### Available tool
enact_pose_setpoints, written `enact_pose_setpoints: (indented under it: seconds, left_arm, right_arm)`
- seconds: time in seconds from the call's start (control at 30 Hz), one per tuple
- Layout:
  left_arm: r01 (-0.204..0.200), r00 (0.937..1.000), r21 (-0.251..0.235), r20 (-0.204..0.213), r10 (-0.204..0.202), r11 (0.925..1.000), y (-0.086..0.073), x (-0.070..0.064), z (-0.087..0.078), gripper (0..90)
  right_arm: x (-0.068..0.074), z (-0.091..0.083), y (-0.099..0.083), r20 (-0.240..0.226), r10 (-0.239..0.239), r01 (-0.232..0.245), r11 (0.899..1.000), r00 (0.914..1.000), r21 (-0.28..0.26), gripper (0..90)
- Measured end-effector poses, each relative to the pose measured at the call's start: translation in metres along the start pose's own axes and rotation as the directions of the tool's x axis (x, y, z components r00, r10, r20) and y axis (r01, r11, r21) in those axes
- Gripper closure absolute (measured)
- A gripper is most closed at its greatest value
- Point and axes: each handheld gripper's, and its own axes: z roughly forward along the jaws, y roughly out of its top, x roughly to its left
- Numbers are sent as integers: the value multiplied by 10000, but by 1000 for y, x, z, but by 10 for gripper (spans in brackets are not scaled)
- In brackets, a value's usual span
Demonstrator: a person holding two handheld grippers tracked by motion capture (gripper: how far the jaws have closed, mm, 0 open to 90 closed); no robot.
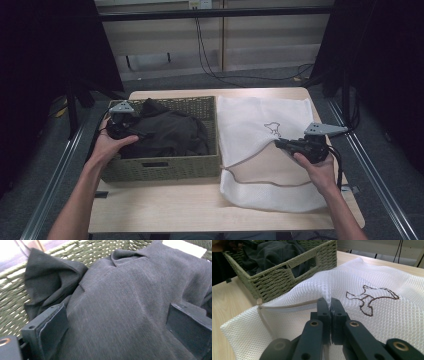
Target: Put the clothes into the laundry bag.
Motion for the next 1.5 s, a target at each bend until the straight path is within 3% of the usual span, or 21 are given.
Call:
enact_pose_setpoints:
  seconds: [0.23, 0.27, 0.3, 0.33, 0.47, 0.6, 0.63, 0.67, 0.73, 0.8, 0.83, 0.87, 1.0, 1.13, 1.17, 1.2, 1.23, 1.3, 1.4, 1.43, 1.5]
  left_arm:
    - [145, 9998, 354, 158, -151, 9993, 4, 9, 9, 32]
    - [134, 9996, 820, 251, -155, 9965, 0, 10, 16, 31]
    - [134, 9996, 820, 251, -155, 9965, 0, 10, 16, 25]
    - [249, 9957, 1635, 837, -390, 9862, -4, 10, 23, 24]
    - [21, 9933, 1992, 1132, -251, 9800, -5, 7, 27, 24]
    - [-527, 9873, 2787, 1585, 82, 9589, -11, -3, 37, 0]
    - [-527, 9873, 2787, 1585, 82, 9589, -11, -3, 37, 0]
    - [-1169, 9854, 3160, 1552, 703, 9415, -13, -6, 44, 0]
    - [-1120, 9897, 3356, 1223, 746, 9353, -14, -7, 48, 0]
    - [-1320, 9887, 3447, 1132, 984, 9294, -14, -8, 52, 0]
    - [-1138, 9916, 3266, 959, 869, 9383, -15, -10, 55, 0]
    - [-1441, 9889, 3334, 837, 1230, 9317, -17, -10, 57, 0]
    - [-1423, 9894, 3323, 748, 1243, 9324, -21, -8, 63, 0]
    - [-1677, 9855, 3675, 873, 1456, 9148, -23, -6, 65, 0]
    - [-1677, 9855, 3675, 873, 1456, 9148, -23, -6, 65, 0]
    - [-1717, 9851, 4014, 788, 1528, 8997, -24, -7, 67, 0]
    - [-1717, 9851, 4014, 788, 1528, 8997, -24, -7, 67, 0]
    - [-1841, 9829, 4572, 780, 1670, 8701, -24, -8, 70, 0]
    - [-1626, 9867, 4679, 802, 1414, 8687, -25, -7, 71, 0]
    - [-1537, 9880, 4583, 830, 1300, 8754, -26, -6, 72, 0]
    - [-1360, 9905, 4616, 817, 1107, 8766, -26, -6, 74, 0]
  right_arm:
    - [0, 1, -1, -18, -29, 29, 10000, 10000, 27, 883]
    - [0, 1, 0, -29, -27, 27, 10000, 10000, 12, 883]
    - [-1, 1, -1, -22, -21, 21, 10000, 10000, 5, 883]
    - [-1, 1, -1, -29, 4, -4, 10000, 10000, 7, 883]
    - [-1, 2, -1, -63, -8, 9, 10000, 10000, 50, 882]
    - [0, 2, -1, -77, -20, 21, 10000, 10000, 83, 882]
    - [0, 2, -1, -77, -20, 21, 10000, 10000, 83, 882]
    - [0, 3, -1, -65, -29, 30, 9999, 10000, 163, 882]
    - [0, 4, -2, -74, -43, 44, 9997, 10000, 227, 882]
    - [1, 4, -2, -96, -17, 19, 9996, 10000, 272, 882]
    - [1, 5, -2, -116, -69, 73, 9994, 9999, 353, 882]
    - [1, 6, -2, -142, -84, 89, 9993, 9999, 366, 881]
    - [0, 6, -3, -125, -70, 74, 9994, 9999, 344, 880]
    - [1, 6, -3, -88, -98, 101, 9991, 9999, 401, 880]
    - [1, 6, -3, -101, -98, 102, 9992, 9999, 395, 880]
    - [1, 6, -3, -115, -77, 82, 9992, 9999, 400, 880]
    - [1, 6, -3, -115, -77, 82, 9992, 9999, 400, 880]
    - [1, 6, -4, -132, -89, 94, 9991, 9999, 408, 880]
    - [1, 6, -3, -133, -101, 107, 9991, 9999, 413, 880]
    - [1, 6, -3, -122, -117, 122, 9991, 9999, 415, 880]
    - [1, 6, -3, -108, -112, 117, 9990, 9999, 438, 880]
